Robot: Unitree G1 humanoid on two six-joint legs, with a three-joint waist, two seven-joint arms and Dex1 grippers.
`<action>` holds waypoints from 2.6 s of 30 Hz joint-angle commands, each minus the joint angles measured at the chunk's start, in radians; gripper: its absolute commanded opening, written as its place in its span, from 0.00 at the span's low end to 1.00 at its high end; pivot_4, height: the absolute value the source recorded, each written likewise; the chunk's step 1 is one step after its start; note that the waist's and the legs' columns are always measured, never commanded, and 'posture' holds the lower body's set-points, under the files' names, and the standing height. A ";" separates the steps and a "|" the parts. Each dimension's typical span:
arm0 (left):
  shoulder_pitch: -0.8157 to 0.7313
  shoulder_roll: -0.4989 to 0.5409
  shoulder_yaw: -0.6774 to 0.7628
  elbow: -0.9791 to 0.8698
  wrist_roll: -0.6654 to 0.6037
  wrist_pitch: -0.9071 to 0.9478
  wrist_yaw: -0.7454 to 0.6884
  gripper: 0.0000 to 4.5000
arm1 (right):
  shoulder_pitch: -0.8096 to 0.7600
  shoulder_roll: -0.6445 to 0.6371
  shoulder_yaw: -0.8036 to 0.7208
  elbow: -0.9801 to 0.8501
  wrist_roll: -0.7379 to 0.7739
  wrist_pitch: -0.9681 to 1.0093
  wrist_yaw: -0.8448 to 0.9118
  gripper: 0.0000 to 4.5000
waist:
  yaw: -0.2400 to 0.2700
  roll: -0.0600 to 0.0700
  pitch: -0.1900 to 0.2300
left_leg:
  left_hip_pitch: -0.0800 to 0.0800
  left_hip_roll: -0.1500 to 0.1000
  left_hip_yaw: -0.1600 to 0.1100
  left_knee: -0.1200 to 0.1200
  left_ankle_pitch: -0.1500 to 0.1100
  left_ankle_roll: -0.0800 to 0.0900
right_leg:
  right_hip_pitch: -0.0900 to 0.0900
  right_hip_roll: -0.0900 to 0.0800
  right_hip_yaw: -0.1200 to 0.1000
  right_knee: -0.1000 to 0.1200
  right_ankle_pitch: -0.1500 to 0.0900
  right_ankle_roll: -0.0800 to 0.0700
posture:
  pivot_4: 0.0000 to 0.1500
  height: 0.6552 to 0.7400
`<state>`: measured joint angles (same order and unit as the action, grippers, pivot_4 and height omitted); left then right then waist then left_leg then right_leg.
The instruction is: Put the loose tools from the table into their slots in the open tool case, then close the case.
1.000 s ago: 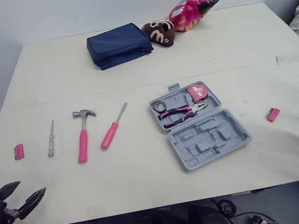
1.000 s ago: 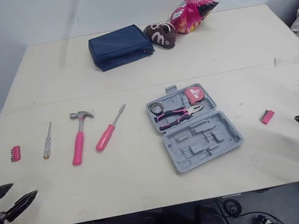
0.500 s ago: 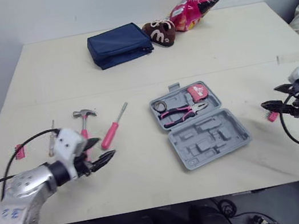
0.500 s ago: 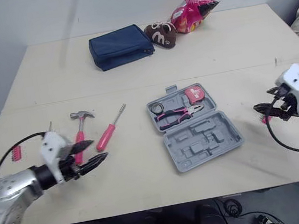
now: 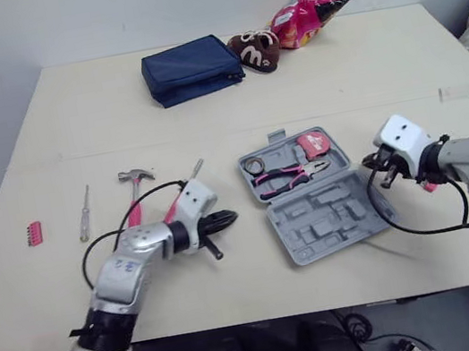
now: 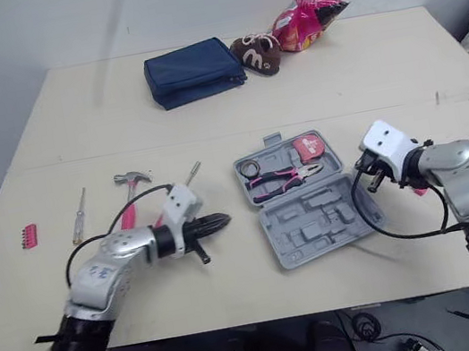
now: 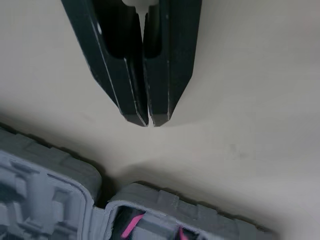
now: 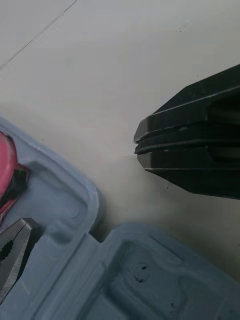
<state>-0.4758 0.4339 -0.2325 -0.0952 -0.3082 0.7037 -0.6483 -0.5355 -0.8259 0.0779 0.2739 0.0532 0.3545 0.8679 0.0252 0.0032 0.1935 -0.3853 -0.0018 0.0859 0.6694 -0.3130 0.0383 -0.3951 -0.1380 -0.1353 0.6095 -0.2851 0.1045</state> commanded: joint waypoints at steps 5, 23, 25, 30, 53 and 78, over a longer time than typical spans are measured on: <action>-0.076 -0.080 -0.040 0.089 0.046 -0.029 -0.005 0.02 | 0.056 0.018 -0.016 -0.149 0.042 0.032 0.049 0.00 | -0.003 0.000 0.000 | 0.000 0.001 0.000 0.001 0.000 0.000 | 0.000 0.001 0.000 0.000 0.000 0.000 | 1.00 0.93; 0.123 0.099 -0.010 -0.113 0.013 -0.036 -0.186 0.02 | 0.397 0.052 -0.118 -0.652 0.231 0.273 0.035 0.00 | -0.002 -0.001 -0.001 | 0.007 0.004 0.002 -0.001 -0.002 -0.002 | 0.003 0.003 0.006 0.001 0.000 -0.001 | 1.00 0.93; 0.123 0.093 -0.009 -0.124 0.005 -0.032 -0.195 0.02 | 0.398 0.050 -0.127 -0.645 0.231 0.273 0.030 0.00 | -0.002 -0.001 -0.001 | 0.007 0.004 0.003 -0.001 -0.002 -0.002 | 0.003 0.003 0.006 0.001 0.000 -0.001 | 1.00 0.93; 0.110 0.076 -0.013 -0.102 0.026 -0.021 -0.182 0.02 | 0.391 0.035 -0.125 -0.622 0.225 0.267 0.037 0.00 | 0.000 -0.001 -0.001 | 0.007 0.004 0.003 -0.001 -0.002 -0.002 | 0.003 0.003 0.007 0.001 0.000 -0.001 | 1.00 0.93; 0.866 0.303 1.127 -0.208 -0.340 0.038 -0.279 0.59 | 0.767 -0.149 -0.839 -0.408 0.397 0.235 0.255 0.88 | -0.001 -0.002 0.000 | 0.013 0.012 0.008 -0.002 -0.012 -0.003 | 0.003 0.002 0.018 -0.004 -0.004 -0.008 | 1.00 0.93; 0.673 0.310 1.019 -0.116 -0.248 0.067 0.103 0.99 | 0.453 -0.185 -0.603 -0.714 0.697 0.414 0.205 1.00 | -0.010 -0.001 0.000 | 0.015 0.016 0.011 -0.003 -0.018 -0.011 | -0.001 0.001 0.020 0.000 -0.006 -0.013 | 1.00 0.93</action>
<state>0.2186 0.7242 0.8002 -0.2158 -0.5695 0.7558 -0.5798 -0.0370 -1.0014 -0.5499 -0.3467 0.6548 0.7268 1.0882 0.0148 0.0019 0.1937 -0.3705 0.0150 0.0972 0.6662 -0.3307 0.0274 -0.3959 -0.1360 -0.1147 0.6100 -0.2914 0.0911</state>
